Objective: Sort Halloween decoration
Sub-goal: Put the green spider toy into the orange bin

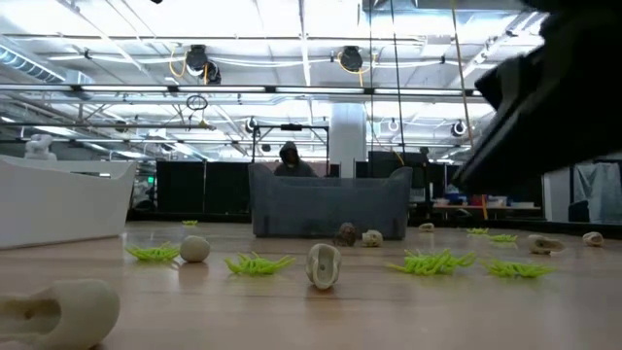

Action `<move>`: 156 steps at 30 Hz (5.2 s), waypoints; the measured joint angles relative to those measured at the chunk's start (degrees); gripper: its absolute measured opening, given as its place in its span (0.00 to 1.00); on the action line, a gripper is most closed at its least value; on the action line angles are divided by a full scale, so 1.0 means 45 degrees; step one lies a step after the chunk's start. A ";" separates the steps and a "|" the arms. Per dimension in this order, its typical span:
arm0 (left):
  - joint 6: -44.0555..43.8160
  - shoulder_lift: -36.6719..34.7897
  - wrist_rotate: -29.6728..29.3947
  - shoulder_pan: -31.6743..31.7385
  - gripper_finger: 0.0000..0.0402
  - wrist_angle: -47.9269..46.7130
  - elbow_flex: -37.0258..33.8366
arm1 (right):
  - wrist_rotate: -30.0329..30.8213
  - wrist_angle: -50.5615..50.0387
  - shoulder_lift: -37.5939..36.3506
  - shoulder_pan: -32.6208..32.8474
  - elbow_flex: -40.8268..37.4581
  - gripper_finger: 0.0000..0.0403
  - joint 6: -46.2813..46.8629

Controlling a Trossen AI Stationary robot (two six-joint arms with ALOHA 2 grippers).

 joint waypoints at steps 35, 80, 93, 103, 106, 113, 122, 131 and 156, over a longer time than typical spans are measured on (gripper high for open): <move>0.0005 0.0005 0.0001 0.0084 0.46 0.0105 0.0000 | -0.0515 -0.0660 0.0878 -0.0808 0.0006 0.00 -0.0203; 0.0010 0.0005 0.0001 0.0084 0.46 0.0202 0.0000 | 0.0832 1.4552 -0.1907 0.0461 -0.4402 0.00 -0.8885; 0.0013 0.0005 0.0001 0.0084 0.46 0.0205 0.0000 | 0.0827 1.4362 -0.1907 0.0459 -0.4401 0.00 -1.5878; 0.0015 0.0005 0.0001 0.0084 0.46 0.0205 0.0000 | 0.0827 1.4362 -0.1907 0.0427 -0.4401 0.00 -1.9288; 0.0015 0.0005 0.0001 0.0086 0.46 0.0205 0.0000 | 0.0827 1.4362 -0.1907 0.0427 -0.4401 0.00 -1.9322; 0.0017 0.0005 0.0001 0.0084 0.46 0.0203 0.0000 | 0.0789 1.4362 -0.1907 0.0427 -0.4401 0.00 -1.8079; 0.0015 0.0005 0.0001 0.0087 0.46 0.0207 0.0000 | 0.0774 1.4372 -0.1907 0.0369 -0.4396 0.00 -1.1836; 0.0000 0.0005 0.0001 0.0088 0.46 0.0216 0.0000 | 0.0774 1.4367 -0.1907 0.0305 -0.4396 0.00 -0.6385; -0.0005 0.0005 0.0001 0.0089 0.46 0.0207 0.0000 | 0.0876 1.1227 -0.3280 0.0537 -0.4386 0.00 -0.2022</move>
